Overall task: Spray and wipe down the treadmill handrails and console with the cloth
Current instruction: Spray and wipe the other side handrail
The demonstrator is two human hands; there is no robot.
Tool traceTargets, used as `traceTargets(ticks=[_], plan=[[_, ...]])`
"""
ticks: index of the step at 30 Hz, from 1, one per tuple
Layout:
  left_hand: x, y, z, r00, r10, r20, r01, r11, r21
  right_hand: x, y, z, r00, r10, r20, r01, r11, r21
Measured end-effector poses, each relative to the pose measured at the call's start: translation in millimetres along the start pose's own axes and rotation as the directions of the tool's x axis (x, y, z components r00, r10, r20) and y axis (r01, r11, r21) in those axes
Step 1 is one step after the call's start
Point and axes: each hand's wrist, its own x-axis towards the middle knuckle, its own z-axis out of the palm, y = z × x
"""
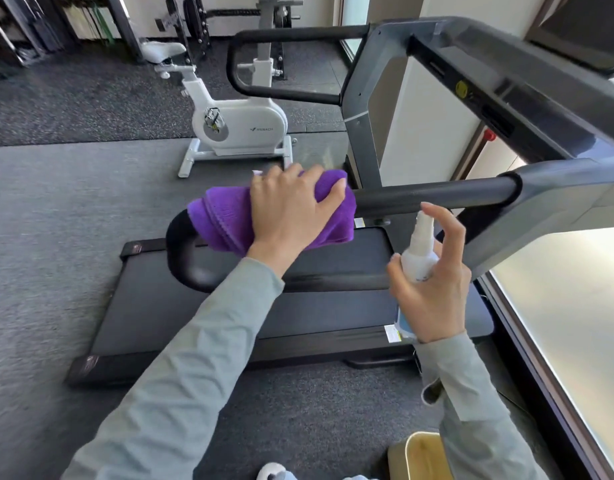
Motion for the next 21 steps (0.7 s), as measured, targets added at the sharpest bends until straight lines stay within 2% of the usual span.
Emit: traceTargets(ticks=[3,7,11,13,16,21], plan=[[5.5,27.8,6.7,0.997,0.073,0.021,-0.073,0.997,-0.023,4.9,-5.4,-10.8,1.000,0.007,0.002,-0.007,1.000,0.022],[-9.9,-14.6,-0.3,0.993,0.088,-0.082,-0.093,0.993,-0.068,13.8,-4.6,-14.4,0.999,0.002,0.036,-0.003,1.000,0.026],[-27.6,-71.0,-11.5,0.991,-0.036,-0.129,0.037,0.999,0.005,18.9,7.6,-15.4,0.999,0.023,0.042,-0.024,0.999,0.029],[-28.0,-73.5,-12.2,0.986,-0.100,-0.134,0.104,0.994,0.022,19.0,11.8,-18.2,0.998,0.049,0.046,-0.051,0.998,0.045],[-17.6,-37.9,-4.2,0.985,-0.126,-0.114,0.135,0.988,0.075,19.0,17.9,-27.7,0.996,0.072,0.043,-0.074,0.996,0.048],[11.4,60.7,16.5,0.997,-0.067,-0.033,0.069,0.996,0.059,25.4,27.0,-52.9,0.996,0.092,-0.010,-0.092,0.995,0.040]])
